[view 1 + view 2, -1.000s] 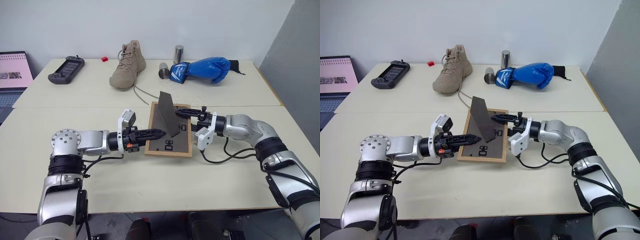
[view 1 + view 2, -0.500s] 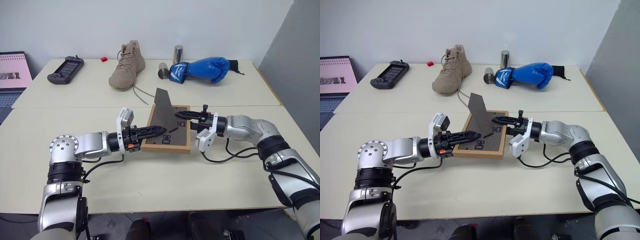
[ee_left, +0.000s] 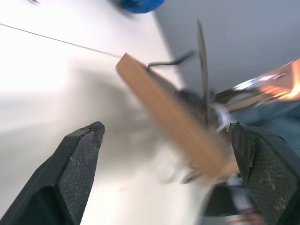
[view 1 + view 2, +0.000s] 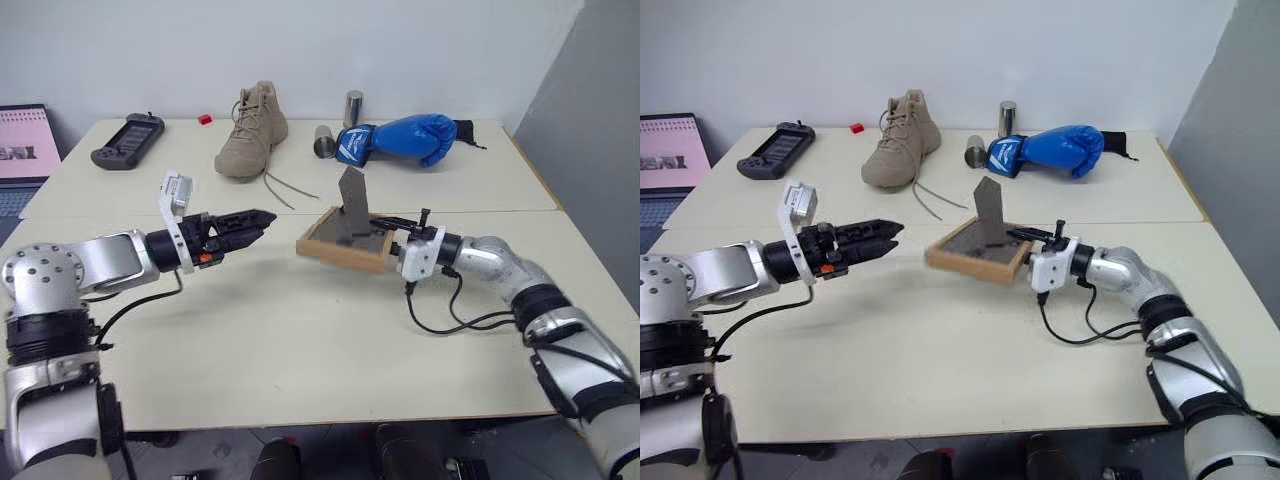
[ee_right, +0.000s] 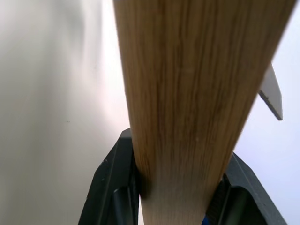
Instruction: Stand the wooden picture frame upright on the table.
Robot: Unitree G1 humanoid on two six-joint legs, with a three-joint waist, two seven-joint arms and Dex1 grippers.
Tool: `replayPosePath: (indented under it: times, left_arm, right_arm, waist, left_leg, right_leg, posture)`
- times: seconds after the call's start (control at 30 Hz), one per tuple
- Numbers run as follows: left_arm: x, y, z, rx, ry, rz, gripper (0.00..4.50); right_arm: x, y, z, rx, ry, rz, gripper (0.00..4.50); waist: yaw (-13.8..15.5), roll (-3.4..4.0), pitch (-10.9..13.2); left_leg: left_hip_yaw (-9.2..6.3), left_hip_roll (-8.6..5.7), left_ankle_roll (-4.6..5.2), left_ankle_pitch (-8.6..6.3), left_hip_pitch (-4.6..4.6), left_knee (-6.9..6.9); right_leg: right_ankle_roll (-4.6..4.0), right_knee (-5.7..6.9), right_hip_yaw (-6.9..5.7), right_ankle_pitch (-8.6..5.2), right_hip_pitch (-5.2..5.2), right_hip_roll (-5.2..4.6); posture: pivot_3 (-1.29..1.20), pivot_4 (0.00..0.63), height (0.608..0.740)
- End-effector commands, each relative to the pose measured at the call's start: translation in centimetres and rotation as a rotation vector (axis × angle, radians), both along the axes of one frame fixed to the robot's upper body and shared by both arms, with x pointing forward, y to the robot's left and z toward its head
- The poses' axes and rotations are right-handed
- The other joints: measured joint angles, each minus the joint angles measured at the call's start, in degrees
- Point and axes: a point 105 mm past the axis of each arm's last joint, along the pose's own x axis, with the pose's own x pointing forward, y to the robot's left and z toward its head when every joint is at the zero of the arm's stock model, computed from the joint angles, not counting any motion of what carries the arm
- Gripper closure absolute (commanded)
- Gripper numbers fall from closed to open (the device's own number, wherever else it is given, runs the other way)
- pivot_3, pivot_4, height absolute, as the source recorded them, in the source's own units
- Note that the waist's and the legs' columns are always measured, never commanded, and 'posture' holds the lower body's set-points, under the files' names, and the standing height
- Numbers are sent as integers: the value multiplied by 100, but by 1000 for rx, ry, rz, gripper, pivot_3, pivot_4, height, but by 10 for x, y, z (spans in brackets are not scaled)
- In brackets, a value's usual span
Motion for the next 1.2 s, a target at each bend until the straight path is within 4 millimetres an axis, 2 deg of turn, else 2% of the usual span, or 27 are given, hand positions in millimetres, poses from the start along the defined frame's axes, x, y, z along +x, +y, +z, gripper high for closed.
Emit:
replayPosePath:
  times: [0.03,0.17,0.33,0.37,0.5,0.6,0.73,0.83,0.9,0.97,1.0,1.2]
  left_arm:
    - [-6,1,2,192,-128,28,0]
    - [-18,-10,6,265,-226,-42,0]
    - [-25,-19,13,314,-345,-72,0]
    - [-25,-19,13,318,-354,-73,0]
    - [-30,-23,4,405,-422,-117,0]
    - [-30,-21,0,472,-457,-124,0]
    - [-29,-18,-1,482,-464,-120,0]
    - [-28,-18,-3,480,-463,-119,0]
    - [-27,-19,-3,482,-465,-120,0]
    - [-26,-19,-3,483,-468,-120,0]
    - [-26,-19,-3,484,-469,-120,0]
    - [-20,-14,-7,514,-465,-102,0]
  right_arm:
    - [6,10,39,305,342,66,3190]
    - [1,29,50,454,657,168,3190]
    - [-4,45,41,500,878,237,3190]
    - [-4,46,40,499,897,242,3190]
    - [-2,53,-4,444,993,183,3190]
    - [-2,53,-14,437,1019,174,3190]
    - [-6,52,-22,416,1059,187,3190]
    - [-7,49,-35,405,1086,154,3190]
    - [-3,47,-37,461,1118,120,3190]
    - [0,45,-35,511,1132,102,2484]
    - [1,45,-34,521,1135,101,2352]
    - [-4,31,-36,481,1100,94,889]
  waist:
    - [6,2,1]
    - [69,5,3]
    - [87,5,3]
    - [88,5,3]
    - [72,5,3]
    - [70,6,4]
    - [58,7,5]
    - [58,7,5]
    - [58,7,5]
    - [58,7,5]
    - [59,7,5]
    - [61,7,5]
  left_leg:
    - [-1,2,-1,1,0,0]
    - [-7,3,-2,0,-5,1]
    - [-6,-1,18,-11,-10,1]
    - [-6,-1,18,-11,-12,1]
    - [-2,0,20,-12,-14,0]
    - [-3,4,20,-12,-21,0]
    - [-1,6,20,-12,-20,-1]
    - [-1,8,20,-12,-20,-1]
    - [-1,8,21,-12,-20,-1]
    - [-1,8,21,-12,-20,-1]
    - [-1,8,21,-12,-20,-1]
    - [-2,8,21,-12,-20,-2]
  right_leg:
    - [0,0,-2,0,0,0]
    - [0,1,-10,0,-1,1]
    - [0,-7,-14,-1,-3,1]
    - [0,-9,-14,-1,-3,2]
    - [0,-15,-10,-2,-6,5]
    - [-1,-24,-8,-2,-9,12]
    - [-1,-27,-3,-2,-11,13]
    - [-1,-28,-3,-2,-11,15]
    - [-1,-28,-3,-2,-11,15]
    - [-1,-28,-3,-2,-10,15]
    - [-1,-28,-3,-2,-10,15]
    - [-1,-28,-2,-2,-10,16]
  posture:
    - [0,150,740]
    - [0,150,740]
    - [0,150,740]
    - [0,150,740]
    - [0,150,740]
    - [0,150,740]
    - [0,150,740]
    - [0,150,740]
    - [0,150,740]
    - [0,150,740]
    - [0,150,740]
    - [0,150,740]
